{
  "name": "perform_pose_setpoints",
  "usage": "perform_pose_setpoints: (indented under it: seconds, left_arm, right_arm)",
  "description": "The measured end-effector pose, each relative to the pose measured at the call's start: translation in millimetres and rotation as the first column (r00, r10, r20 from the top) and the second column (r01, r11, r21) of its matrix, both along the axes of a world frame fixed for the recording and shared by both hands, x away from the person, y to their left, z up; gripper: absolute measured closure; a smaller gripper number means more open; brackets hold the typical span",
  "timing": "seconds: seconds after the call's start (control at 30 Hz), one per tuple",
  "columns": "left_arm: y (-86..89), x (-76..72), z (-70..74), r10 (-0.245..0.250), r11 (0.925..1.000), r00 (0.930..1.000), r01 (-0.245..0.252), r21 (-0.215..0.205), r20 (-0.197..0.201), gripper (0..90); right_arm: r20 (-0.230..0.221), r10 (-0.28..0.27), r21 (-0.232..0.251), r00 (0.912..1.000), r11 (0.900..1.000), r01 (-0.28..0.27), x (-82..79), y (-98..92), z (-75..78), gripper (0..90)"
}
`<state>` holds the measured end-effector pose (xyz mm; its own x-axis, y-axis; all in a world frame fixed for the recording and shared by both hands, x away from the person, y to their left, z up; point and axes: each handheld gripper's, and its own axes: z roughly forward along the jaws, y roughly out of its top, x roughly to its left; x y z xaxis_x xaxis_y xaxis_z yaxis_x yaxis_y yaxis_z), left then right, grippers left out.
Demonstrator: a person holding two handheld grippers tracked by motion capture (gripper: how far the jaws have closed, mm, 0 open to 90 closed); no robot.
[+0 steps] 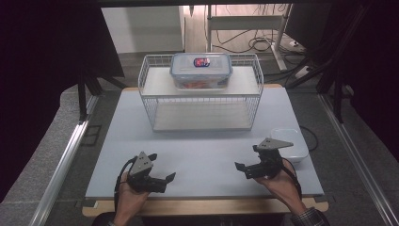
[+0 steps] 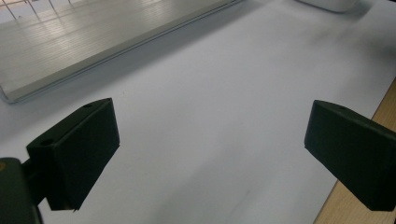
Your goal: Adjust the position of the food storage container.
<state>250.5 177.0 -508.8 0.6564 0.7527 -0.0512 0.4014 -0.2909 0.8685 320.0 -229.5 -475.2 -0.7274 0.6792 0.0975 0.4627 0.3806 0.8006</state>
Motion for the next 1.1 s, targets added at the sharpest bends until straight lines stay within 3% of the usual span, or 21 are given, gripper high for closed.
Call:
perform_pose_setpoints:
  seconds: [0.07,0.2,0.33,0.47,0.6,0.73,0.77,1.1]
  left_arm:
    - [0.7,0.6,-0.9,0.001,1.0000,1.0000,-0.001,-0.001,-0.004,3.0]
    - [0.6,1.2,-1.9,0.000,1.0000,1.0000,0.000,-0.002,-0.010,3.1]
    - [0.0,1.6,-2.6,-0.002,1.0000,1.0000,0.002,0.006,-0.009,3.3]
    - [0.1,2.1,-3.5,-0.002,1.0000,0.9999,0.002,0.008,-0.014,3.4]
    - [-0.3,2.3,-4.3,-0.007,0.9999,0.9999,0.008,0.014,-0.015,4.3]
    - [-0.5,2.3,-3.9,-0.010,0.9997,0.9999,0.011,0.023,-0.010,4.3]
    - [-0.4,2.4,-4.0,-0.009,0.9997,0.9999,0.009,0.022,-0.010,4.3]
    - [-0.5,4.6,-6.5,-0.003,0.9998,0.9996,0.004,0.019,-0.027,4.4]
  right_arm:
    - [-0.004,-0.025,-0.011,0.9997,1.000,0.025,2.8,-5.8,2.8,4.8]
    - [0.009,-0.081,-0.031,0.9966,0.996,0.082,7.6,-24.5,14.6,21.9]
    - [0.012,-0.172,-0.018,0.9851,0.985,0.172,14.5,-48.6,24.3,45.1]
    - [0.029,-0.231,-0.074,0.9726,0.970,0.232,23.0,-73.9,26.8,70.4]
    - [0.037,-0.295,-0.080,0.9548,0.952,0.297,30.7,-101.6,28.5,87.6]
    - [0.045,-0.369,-0.091,0.9282,0.924,0.372,35.9,-124.5,31.0,89.5]
    - [0.050,-0.396,-0.092,0.9171,0.912,0.399,37.1,-131.2,31.3,89.5]
    - [0.075,-0.503,-0.107,0.8607,0.854,0.509,51.6,-165.9,25.7,89.5]
